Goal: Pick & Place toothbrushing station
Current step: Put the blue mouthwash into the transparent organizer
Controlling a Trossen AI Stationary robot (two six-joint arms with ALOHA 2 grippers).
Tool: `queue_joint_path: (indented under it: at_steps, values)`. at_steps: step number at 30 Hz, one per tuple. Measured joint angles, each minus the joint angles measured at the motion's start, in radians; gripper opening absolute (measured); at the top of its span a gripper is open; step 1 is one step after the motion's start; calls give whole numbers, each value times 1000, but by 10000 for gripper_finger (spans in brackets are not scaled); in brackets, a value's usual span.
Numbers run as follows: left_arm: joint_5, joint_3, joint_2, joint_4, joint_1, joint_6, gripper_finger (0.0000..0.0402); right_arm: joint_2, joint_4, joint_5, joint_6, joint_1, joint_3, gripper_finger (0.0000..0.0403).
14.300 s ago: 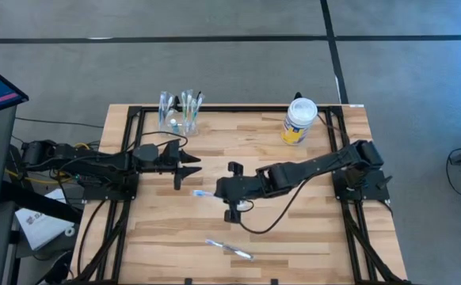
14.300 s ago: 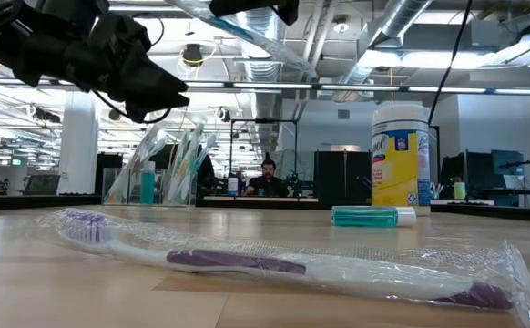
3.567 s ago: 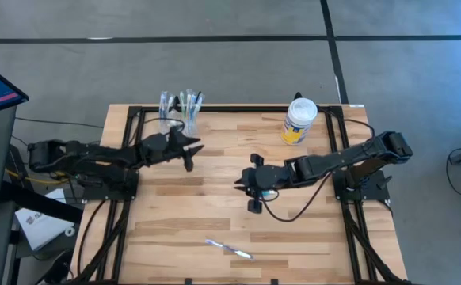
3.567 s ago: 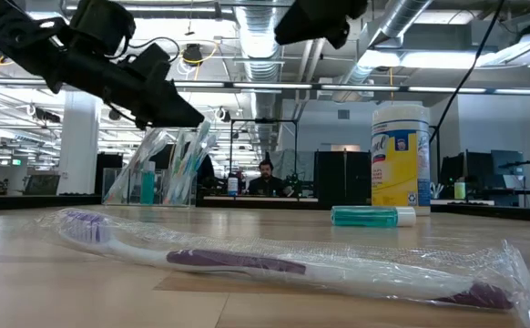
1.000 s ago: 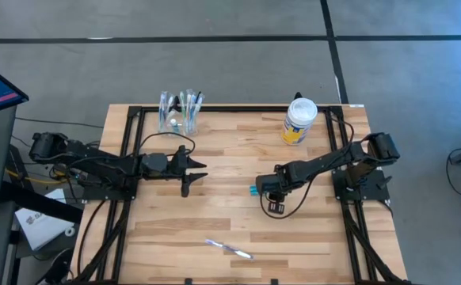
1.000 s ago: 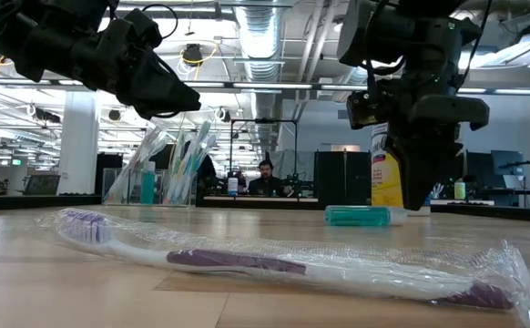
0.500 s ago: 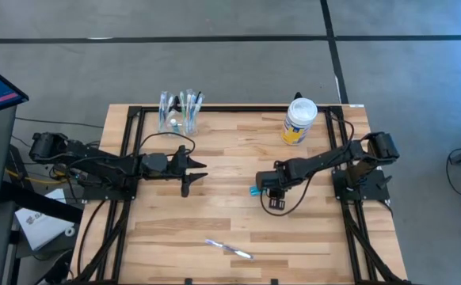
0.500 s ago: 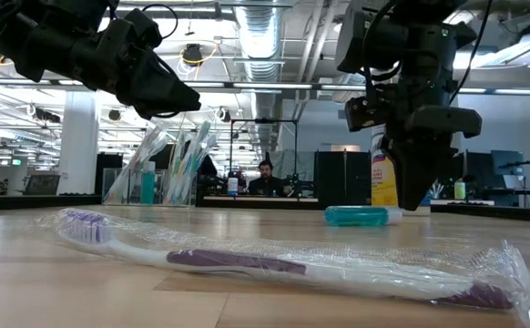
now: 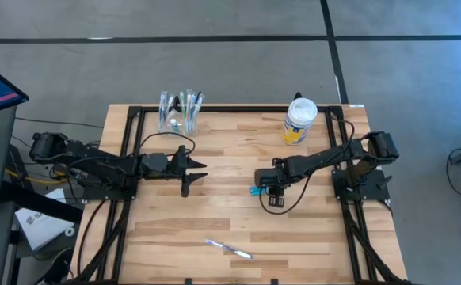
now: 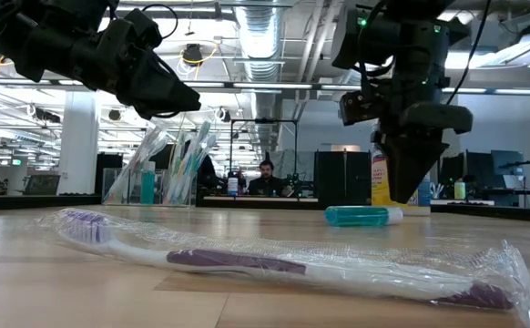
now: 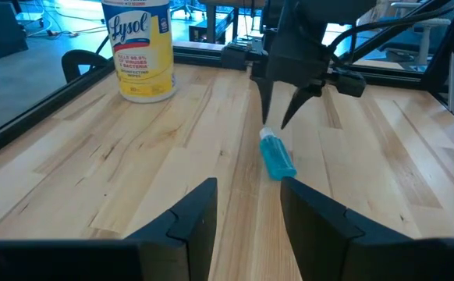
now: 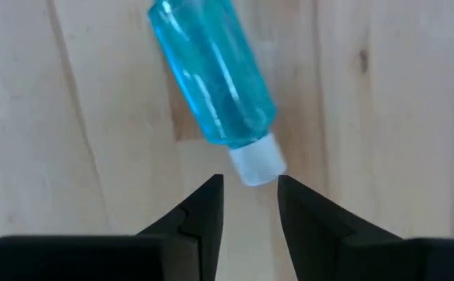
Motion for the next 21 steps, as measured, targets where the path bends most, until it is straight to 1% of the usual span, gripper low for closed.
queue_joint_path:
  at_steps: [6, 21]
  values:
    - [0, 0, 0, 0, 0, 0, 135, 11, 16, 7, -83, -3, 2, 113]
    - [0, 0, 0, 0, 0, 0, 135, 21, 66, -10, -119, -7, -14, 113]
